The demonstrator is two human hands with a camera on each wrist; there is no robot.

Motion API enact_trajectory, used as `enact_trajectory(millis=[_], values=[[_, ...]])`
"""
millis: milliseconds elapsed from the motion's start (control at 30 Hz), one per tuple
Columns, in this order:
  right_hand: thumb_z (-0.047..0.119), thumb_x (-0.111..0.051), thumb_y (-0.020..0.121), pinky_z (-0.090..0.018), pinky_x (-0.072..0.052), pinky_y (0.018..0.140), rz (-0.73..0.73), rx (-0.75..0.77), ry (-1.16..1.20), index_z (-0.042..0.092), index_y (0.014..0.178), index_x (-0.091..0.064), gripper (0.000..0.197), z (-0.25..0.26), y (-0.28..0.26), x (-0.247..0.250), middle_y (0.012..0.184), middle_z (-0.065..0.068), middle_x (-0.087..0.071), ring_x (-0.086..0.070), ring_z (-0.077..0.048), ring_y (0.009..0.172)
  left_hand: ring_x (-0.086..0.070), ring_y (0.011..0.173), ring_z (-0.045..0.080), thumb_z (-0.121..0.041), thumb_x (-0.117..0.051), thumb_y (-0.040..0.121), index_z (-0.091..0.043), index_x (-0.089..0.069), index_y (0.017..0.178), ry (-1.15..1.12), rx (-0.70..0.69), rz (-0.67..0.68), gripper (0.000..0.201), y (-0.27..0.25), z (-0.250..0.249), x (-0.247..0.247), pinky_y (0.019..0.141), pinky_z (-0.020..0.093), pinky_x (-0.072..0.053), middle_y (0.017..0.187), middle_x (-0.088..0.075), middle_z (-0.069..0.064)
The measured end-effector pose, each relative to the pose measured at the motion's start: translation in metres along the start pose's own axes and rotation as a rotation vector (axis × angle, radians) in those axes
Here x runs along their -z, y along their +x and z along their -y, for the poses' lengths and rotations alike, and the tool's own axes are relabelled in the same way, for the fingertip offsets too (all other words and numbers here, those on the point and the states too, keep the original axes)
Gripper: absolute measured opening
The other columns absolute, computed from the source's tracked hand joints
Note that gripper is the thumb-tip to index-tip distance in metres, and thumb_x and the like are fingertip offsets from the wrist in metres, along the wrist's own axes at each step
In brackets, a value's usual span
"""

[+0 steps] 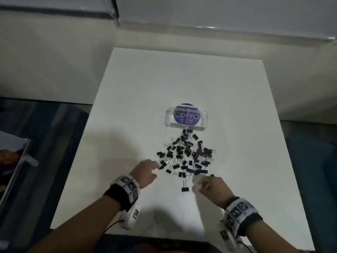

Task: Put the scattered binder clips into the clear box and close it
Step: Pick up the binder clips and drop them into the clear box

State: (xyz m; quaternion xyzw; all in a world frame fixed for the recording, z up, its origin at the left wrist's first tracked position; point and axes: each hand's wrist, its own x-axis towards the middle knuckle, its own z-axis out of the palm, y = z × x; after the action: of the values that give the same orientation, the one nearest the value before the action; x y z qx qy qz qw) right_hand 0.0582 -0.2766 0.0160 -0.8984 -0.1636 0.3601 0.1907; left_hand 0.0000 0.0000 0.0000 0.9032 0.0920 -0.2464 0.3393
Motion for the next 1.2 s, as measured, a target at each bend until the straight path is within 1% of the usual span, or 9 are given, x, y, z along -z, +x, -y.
enact_trajectory(millis=[100,367,567,767,867,933,1000,1100,1200], values=[[0.025,-0.06,0.086,-0.025,-0.054,0.076,-0.087,0.022,0.084,0.023,0.089,-0.068,0.009,0.01,0.017,-0.028,0.088,0.004,-0.071,-0.064,-0.011,0.075,-0.057,0.101,0.023,-0.009,-0.061,0.08,-0.016,-0.057,0.114,-0.007,0.0,-0.063,0.035,0.016,-0.007,-0.019,0.093,0.034,-0.047,0.113,-0.055,0.007],[0.014,-0.059,0.086,-0.037,-0.054,0.058,-0.376,0.224,0.013,0.013,0.1,-0.068,0.017,0.038,0.035,-0.062,0.096,-0.003,-0.064,-0.059,-0.021,0.081,-0.05,0.113,0.022,-0.016,-0.057,0.085,-0.017,-0.055,0.118,0.301,-0.172,-0.036,0.033,0.033,-0.019,-0.059,0.092,0.037,-0.046,0.12,-0.053,0.001],[0.025,-0.026,0.082,-0.042,-0.054,0.073,-0.192,0.237,-0.213,0.006,0.1,-0.065,0.047,0.051,0.045,-0.056,0.106,-0.009,-0.061,-0.053,-0.029,0.1,-0.05,0.106,0.028,-0.025,-0.057,0.089,-0.017,-0.062,0.107,0.368,-0.117,-0.081,0.021,0.035,-0.014,-0.06,0.088,0.04,-0.047,0.116,-0.056,0.0],[0.011,-0.05,0.09,-0.044,-0.051,0.077,-0.203,0.303,-0.171,0.004,0.098,-0.065,0.019,0.042,0.052,-0.062,0.103,-0.013,-0.06,-0.052,-0.033,0.098,-0.059,0.093,0.033,-0.01,-0.059,0.084,-0.008,-0.064,0.098,0.248,-0.153,-0.184,0.015,0.034,-0.008,-0.06,0.075,0.042,-0.05,0.105,-0.06,0.011],[0.008,-0.06,0.081,-0.038,-0.052,0.076,-0.258,0.308,0.061,0.006,0.09,-0.066,0.011,0.034,0.053,-0.06,0.094,-0.008,-0.061,-0.056,-0.026,0.085,-0.061,0.088,0.033,-0.007,-0.058,0.082,-0.004,-0.063,0.104,0.184,-0.151,-0.262,0.024,0.032,-0.005,-0.061,0.073,0.039,-0.051,0.108,-0.058,0.015],[0.014,-0.067,0.079,-0.024,-0.052,0.071,-0.246,0.173,0.296,0.012,0.09,-0.066,0.011,0.027,0.052,-0.053,0.093,-0.003,-0.062,-0.059,-0.015,0.076,-0.061,0.087,0.032,-0.007,-0.057,0.082,-0.003,-0.065,0.103,0.147,-0.127,-0.279,0.023,0.031,-0.003,-0.061,0.075,0.038,-0.052,0.109,-0.057,0.014],[0.012,-0.07,0.079,-0.024,-0.055,0.067,-0.257,0.011,0.632,0.011,0.084,-0.066,0.007,0.018,0.05,-0.043,0.087,-0.009,-0.067,-0.063,-0.016,0.07,-0.061,0.085,0.03,-0.007,-0.058,0.079,-0.002,-0.066,0.094,0.148,-0.131,-0.291,0.018,0.031,-0.001,-0.063,0.072,0.036,-0.052,0.104,-0.059,0.013],[-0.007,-0.051,0.084,-0.037,-0.057,0.069,-0.191,-0.136,1.445,0.003,0.076,-0.059,0.015,0.01,0.041,-0.028,0.083,-0.024,-0.062,-0.067,-0.032,0.072,-0.059,0.079,0.032,-0.005,-0.058,0.073,-0.002,-0.064,0.084,0.15,-0.144,-0.295,0.012,0.029,0.001,-0.064,0.065,0.04,-0.053,0.094,-0.061,0.013],[-0.012,-0.027,0.076,-0.029,-0.054,0.057,-0.142,-0.187,1.785,0.003,0.069,-0.051,0.03,0.005,0.032,-0.015,0.067,-0.01,-0.061,-0.061,-0.025,0.062,-0.057,0.079,0.03,-0.007,-0.058,0.072,-0.006,-0.061,0.086,0.123,-0.144,-0.296,0.015,0.027,0.002,-0.063,0.066,0.039,-0.051,0.09,-0.061,0.01]])
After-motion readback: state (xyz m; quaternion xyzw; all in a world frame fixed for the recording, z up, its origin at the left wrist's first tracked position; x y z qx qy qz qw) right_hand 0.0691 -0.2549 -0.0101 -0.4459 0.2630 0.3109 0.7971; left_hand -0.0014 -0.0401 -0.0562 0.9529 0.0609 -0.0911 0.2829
